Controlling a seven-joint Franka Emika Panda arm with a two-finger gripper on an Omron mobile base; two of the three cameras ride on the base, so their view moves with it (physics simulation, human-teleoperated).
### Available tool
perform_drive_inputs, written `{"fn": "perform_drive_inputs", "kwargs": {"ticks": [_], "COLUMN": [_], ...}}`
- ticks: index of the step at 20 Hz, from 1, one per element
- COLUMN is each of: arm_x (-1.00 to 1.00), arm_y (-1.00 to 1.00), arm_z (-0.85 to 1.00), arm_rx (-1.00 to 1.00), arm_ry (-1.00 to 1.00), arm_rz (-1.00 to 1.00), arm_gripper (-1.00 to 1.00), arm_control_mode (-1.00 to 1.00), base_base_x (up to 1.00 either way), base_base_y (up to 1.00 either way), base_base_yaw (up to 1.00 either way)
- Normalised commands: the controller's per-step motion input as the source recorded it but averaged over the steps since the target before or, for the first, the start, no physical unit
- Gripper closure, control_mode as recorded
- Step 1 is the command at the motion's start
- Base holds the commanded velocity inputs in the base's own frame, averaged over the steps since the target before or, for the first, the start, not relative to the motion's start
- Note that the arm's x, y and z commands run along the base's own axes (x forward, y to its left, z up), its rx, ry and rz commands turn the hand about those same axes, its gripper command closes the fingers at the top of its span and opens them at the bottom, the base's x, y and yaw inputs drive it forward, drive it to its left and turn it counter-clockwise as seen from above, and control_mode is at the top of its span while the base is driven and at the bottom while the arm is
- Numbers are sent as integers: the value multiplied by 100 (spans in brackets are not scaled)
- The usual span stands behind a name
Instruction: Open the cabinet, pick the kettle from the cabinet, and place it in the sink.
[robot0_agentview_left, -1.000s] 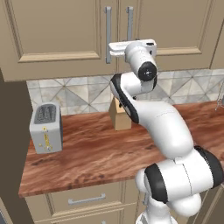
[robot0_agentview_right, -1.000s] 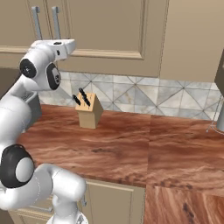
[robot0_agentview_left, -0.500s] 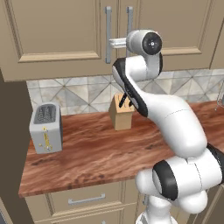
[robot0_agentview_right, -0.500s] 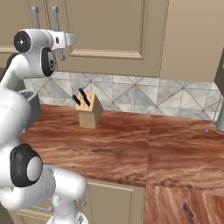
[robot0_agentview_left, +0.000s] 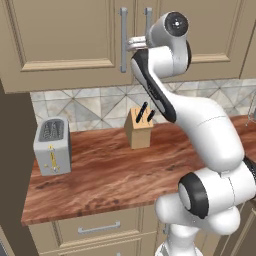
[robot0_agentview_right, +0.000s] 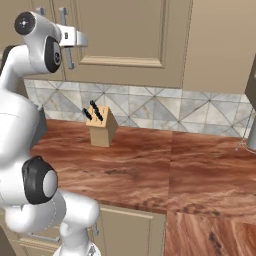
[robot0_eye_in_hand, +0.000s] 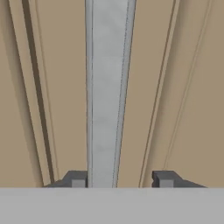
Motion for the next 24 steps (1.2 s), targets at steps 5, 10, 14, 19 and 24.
{"fn": "perform_drive_inputs", "kwargs": {"ticks": [5,10,14,19,24], "arm_x": [3,0,-12,-33,-50], "arm_y": [0,0,-1,-15,-31], "arm_z": [-2,-3,0,0,0], "arm_rx": [0,0,0,1,3], "arm_ry": [12,12,4,1,0], "arm_rz": [0,0,0,0,1], "arm_gripper": [100,100,100,100,100], "arm_control_mode": [-100,-100,-100,-100,-100], "base_base_x": [0,0,0,0,0], "base_base_y": [0,0,0,0,0], "base_base_yaw": [0,0,0,0,0]}}
